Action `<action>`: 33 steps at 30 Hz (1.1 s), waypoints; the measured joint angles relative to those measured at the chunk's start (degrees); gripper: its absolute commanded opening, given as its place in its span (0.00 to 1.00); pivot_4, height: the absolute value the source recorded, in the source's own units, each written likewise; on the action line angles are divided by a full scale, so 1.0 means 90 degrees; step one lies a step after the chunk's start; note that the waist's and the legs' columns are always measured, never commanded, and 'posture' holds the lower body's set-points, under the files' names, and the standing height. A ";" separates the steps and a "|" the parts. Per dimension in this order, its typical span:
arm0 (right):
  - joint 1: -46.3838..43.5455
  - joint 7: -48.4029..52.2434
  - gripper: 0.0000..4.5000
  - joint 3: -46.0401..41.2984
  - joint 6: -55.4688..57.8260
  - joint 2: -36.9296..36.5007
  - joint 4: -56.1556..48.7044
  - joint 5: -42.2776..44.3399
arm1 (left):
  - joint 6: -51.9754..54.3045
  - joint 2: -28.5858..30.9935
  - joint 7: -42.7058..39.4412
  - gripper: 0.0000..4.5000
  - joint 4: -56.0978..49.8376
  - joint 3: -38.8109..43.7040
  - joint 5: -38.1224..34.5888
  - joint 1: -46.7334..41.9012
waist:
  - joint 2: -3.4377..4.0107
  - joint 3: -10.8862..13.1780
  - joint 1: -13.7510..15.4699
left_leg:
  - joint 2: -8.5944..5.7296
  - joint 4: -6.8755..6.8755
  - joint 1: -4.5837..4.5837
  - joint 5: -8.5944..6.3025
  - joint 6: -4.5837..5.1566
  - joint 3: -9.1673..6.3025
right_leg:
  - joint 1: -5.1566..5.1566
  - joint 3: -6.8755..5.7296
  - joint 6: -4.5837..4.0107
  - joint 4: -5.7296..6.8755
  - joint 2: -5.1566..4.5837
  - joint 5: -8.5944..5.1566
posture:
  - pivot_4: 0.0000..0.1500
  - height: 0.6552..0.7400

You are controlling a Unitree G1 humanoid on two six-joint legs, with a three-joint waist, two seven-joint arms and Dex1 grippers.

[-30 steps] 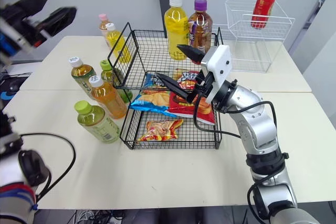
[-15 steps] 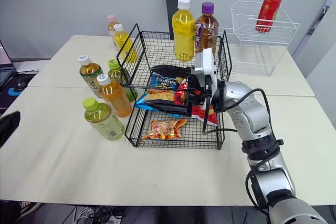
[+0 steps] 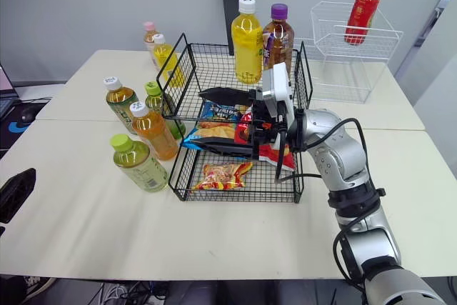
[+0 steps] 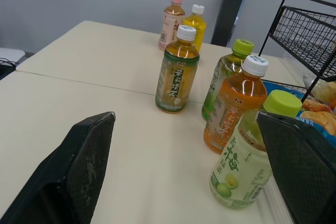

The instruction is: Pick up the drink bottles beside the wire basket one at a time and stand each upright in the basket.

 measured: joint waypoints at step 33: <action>0.0538 -0.2008 1.00 0.0018 0.0368 -0.0198 -0.1439 -0.0538 | -0.5385 0.0981 -0.0837 1.00 1.0721 -0.5994 0.4935 -0.7962 | 0.0005 0.0003 0.0040 | 0.0004 -0.0017 -0.0060 -0.0006 0.0009 0.0026 | -0.0037 -0.0009 -0.0010 -0.0069 0.0001 0.0025 | 1.00 1.00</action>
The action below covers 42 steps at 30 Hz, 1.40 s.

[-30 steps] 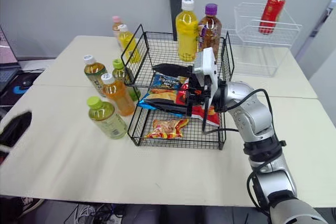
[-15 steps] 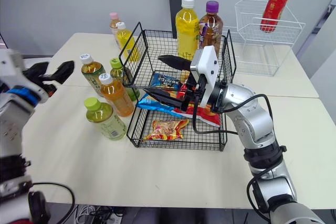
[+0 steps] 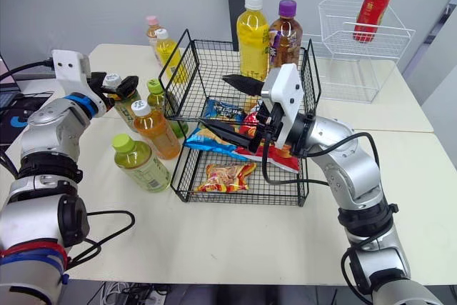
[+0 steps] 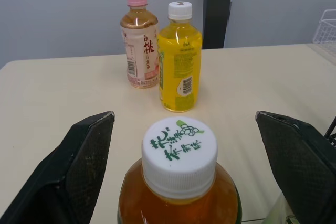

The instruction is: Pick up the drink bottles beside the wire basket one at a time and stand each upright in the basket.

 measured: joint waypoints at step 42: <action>0.0273 -0.0862 1.00 -0.0269 -0.0589 0.0368 -0.0134 -0.0312 | 0.2284 0.1016 -0.1559 0.30 -0.2138 0.0003 -0.0437 -0.2629 | -0.0036 0.0019 -0.0010 | -0.0009 0.0034 -0.0082 0.0016 -0.0026 -0.0019 | -0.0068 -0.0008 -0.0001 0.0027 -0.0002 0.0002 | 1.00 1.00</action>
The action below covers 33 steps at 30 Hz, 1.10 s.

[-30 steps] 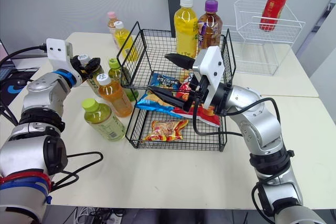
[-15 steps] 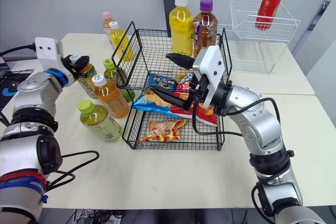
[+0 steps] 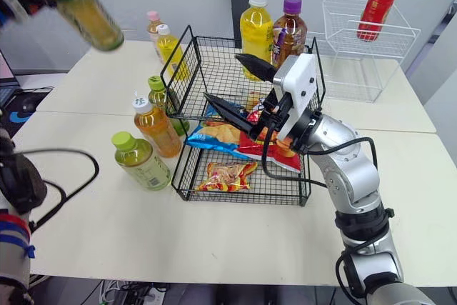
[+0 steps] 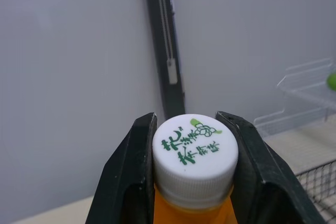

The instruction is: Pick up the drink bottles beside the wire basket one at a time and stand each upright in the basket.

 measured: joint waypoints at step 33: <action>0.0566 -0.1179 1.00 0.0020 0.0200 0.0010 -0.0795 -0.0626 | -0.1495 -0.2381 -0.0515 0.30 0.2887 -0.0885 0.0856 -0.0924 | 0.0017 0.0011 -0.0141 | -0.0001 0.0017 0.0007 0.0009 -0.0011 0.0024 | -0.0034 0.0034 -0.0006 0.0065 0.0003 -0.0002 | 1.00 1.00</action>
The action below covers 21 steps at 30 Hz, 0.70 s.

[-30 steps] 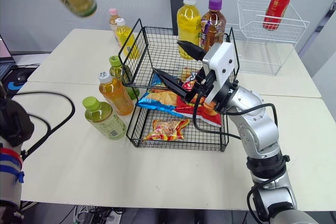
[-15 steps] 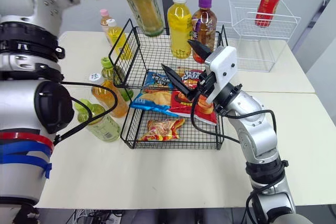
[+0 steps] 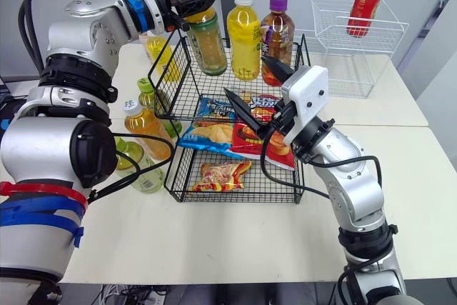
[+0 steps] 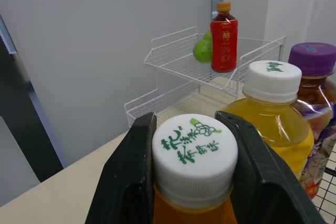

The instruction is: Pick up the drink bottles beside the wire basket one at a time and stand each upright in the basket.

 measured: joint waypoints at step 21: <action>-0.0053 0.0198 1.00 0.0014 0.0094 -0.0001 0.0079 0.0080 | 0.1233 0.1078 -0.0619 1.00 -0.1662 0.0378 -0.0341 0.0912 | 0.0001 0.0000 -0.0053 | 0.0007 0.0029 0.0002 0.0000 0.0001 -0.0004 | 0.0002 0.0005 -0.0001 0.0026 0.0003 0.0001 | 1.00 1.00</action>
